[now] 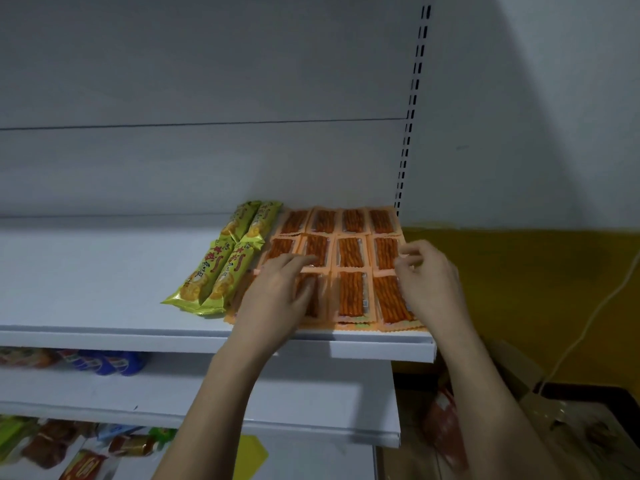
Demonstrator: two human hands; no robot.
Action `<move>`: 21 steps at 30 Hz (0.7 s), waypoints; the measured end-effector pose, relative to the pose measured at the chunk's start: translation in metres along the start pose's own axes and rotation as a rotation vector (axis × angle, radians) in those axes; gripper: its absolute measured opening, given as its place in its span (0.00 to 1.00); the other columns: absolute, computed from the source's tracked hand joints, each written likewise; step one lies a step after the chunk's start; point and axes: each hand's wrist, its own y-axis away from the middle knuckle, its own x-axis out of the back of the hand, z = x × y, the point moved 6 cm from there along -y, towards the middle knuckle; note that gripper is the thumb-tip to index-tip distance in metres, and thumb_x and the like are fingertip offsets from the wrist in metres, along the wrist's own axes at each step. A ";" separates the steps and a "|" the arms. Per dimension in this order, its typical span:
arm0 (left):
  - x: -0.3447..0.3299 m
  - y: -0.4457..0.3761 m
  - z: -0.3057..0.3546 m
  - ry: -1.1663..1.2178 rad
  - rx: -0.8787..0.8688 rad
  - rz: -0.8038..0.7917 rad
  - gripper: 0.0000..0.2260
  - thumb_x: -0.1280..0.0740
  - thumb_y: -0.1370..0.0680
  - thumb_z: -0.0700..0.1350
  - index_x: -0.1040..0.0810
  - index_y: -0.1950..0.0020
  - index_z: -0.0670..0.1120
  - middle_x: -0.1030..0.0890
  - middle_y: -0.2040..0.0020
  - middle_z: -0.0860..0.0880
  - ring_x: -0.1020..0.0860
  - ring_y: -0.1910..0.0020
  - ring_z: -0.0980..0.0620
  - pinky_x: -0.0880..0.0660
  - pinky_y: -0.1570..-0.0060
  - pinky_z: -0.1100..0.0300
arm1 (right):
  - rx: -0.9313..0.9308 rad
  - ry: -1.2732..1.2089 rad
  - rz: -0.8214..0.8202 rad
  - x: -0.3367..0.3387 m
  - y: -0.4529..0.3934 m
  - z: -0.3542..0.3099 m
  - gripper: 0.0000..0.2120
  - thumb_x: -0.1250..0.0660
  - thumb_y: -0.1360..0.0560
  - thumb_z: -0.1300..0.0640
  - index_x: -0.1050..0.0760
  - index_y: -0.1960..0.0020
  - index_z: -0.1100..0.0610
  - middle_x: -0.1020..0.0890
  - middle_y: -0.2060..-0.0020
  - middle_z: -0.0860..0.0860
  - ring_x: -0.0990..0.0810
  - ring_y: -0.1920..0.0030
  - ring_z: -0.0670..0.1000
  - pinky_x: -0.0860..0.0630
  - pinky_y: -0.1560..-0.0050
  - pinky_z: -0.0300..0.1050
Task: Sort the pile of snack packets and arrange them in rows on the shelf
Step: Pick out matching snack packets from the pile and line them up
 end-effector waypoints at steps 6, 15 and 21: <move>0.058 0.005 -0.058 -0.082 0.005 -0.032 0.14 0.32 0.19 0.48 0.21 0.34 0.51 0.21 0.38 0.50 0.26 0.37 0.47 0.31 0.39 0.54 | 0.263 -0.014 -0.368 -0.082 0.032 -0.101 0.06 0.36 0.20 0.53 0.23 0.44 0.50 0.21 0.54 0.42 0.22 0.54 0.44 0.23 0.56 0.44; 0.198 0.102 -0.252 -0.070 0.365 0.012 0.13 0.38 0.18 0.53 0.24 0.34 0.57 0.22 0.38 0.59 0.25 0.40 0.57 0.27 0.41 0.55 | 0.430 0.033 -0.623 -0.267 0.117 -0.261 0.07 0.36 0.23 0.49 0.21 0.55 0.49 0.18 0.58 0.44 0.21 0.55 0.48 0.22 0.49 0.52; 0.311 0.203 -0.372 -0.174 0.560 0.080 0.13 0.37 0.18 0.52 0.22 0.35 0.53 0.19 0.41 0.54 0.23 0.44 0.56 0.24 0.43 0.54 | 0.674 0.134 -0.779 -0.403 0.206 -0.404 0.09 0.38 0.21 0.48 0.22 0.50 0.51 0.19 0.52 0.47 0.21 0.51 0.52 0.22 0.49 0.51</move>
